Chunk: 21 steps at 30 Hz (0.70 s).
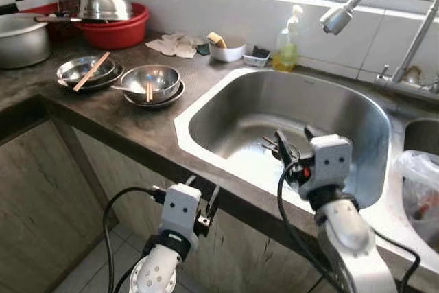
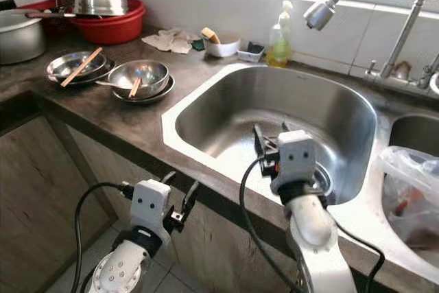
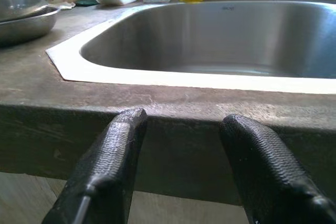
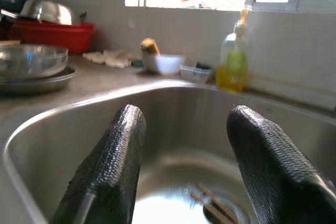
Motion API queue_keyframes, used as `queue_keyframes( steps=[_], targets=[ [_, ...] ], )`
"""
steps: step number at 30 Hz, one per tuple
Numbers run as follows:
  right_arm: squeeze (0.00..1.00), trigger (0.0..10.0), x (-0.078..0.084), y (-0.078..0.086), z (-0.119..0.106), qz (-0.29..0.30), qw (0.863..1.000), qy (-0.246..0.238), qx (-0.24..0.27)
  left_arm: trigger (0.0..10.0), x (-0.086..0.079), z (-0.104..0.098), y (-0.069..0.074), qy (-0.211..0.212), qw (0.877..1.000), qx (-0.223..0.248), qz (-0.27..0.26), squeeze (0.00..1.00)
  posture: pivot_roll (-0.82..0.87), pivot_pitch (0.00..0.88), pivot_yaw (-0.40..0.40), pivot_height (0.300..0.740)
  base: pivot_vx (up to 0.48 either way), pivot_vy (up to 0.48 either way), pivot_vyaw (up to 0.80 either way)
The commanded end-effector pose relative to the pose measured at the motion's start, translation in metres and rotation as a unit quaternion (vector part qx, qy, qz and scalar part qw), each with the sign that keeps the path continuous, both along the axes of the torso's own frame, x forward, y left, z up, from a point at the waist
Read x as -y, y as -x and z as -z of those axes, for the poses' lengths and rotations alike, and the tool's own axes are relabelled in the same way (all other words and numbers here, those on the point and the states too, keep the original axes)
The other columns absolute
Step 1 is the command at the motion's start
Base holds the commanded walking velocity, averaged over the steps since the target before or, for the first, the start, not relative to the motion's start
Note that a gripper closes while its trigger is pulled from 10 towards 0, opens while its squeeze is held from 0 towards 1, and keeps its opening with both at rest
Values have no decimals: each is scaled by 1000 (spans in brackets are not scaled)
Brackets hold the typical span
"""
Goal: Kitchen organization
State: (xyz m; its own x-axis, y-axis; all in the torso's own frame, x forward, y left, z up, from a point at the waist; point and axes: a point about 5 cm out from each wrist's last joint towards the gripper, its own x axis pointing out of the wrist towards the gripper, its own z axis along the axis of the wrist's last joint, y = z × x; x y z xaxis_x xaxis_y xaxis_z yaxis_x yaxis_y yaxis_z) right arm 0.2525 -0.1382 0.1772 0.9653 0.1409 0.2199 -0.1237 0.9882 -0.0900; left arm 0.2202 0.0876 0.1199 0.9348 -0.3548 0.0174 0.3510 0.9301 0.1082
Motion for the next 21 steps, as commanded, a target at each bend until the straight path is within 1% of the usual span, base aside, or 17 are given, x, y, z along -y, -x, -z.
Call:
queue_keyframes(
  steps=[1,6,12,20,21],
  targets=[
    [0,10000,-3,4,-7,-4,1000,-2,13,10000,1,2,1,2,1000,-4,7,0,23,0,-32,740,0,0,0],
    [0,10000,-6,10,0,-6,1000,-5,0,10000,1,4,3,0,1000,-8,9,0,20,0,-27,740,0,0,0],
    [0,10000,-12,21,15,-19,999,-1,-30,10000,2,5,5,0,1000,-12,10,0,24,0,-27,740,0,0,0],
    [0,10000,-13,29,26,-16,998,-2,-54,10000,2,5,9,1,1000,-12,10,0,29,0,-32,740,0,0,0],
    [0,10000,-13,30,27,-15,998,-3,-56,10000,1,5,9,1,1000,-13,9,0,30,0,-33,740,-244,0,0]
  ],
)
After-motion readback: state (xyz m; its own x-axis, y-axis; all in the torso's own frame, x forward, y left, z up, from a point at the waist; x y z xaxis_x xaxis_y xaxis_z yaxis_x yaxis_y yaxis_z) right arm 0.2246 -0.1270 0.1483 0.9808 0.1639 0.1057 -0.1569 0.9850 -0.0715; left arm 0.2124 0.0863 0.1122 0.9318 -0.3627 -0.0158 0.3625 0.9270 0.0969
